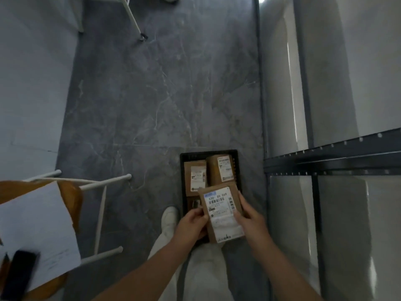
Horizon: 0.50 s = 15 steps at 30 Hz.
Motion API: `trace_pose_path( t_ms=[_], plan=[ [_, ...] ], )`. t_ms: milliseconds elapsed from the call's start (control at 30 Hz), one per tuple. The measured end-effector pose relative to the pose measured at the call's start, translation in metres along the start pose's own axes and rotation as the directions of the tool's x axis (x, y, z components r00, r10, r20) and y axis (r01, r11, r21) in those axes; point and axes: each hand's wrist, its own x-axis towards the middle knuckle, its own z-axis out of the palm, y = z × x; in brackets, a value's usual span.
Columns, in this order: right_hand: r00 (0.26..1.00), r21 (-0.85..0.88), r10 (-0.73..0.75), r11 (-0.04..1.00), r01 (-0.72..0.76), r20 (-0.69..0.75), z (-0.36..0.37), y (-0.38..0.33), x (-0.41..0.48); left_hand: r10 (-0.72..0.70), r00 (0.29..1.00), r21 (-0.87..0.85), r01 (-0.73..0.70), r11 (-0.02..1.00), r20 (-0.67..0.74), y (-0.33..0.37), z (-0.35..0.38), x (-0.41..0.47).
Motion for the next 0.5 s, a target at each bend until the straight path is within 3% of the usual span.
trace_pose_path(
  t_ms=[300,500],
  plan=[
    [0.987,-0.025,0.157,0.987,-0.157,0.019,-0.018,0.111,0.096,-0.093,0.995,0.136,0.097,0.986,-0.029,-0.065,0.003,0.116],
    [0.964,-0.130,0.219,0.971,-0.200,0.151,-0.009,0.173,0.162,-0.113,0.987,0.230,0.138,0.963,-0.117,-0.126,-0.006,0.195]
  ],
)
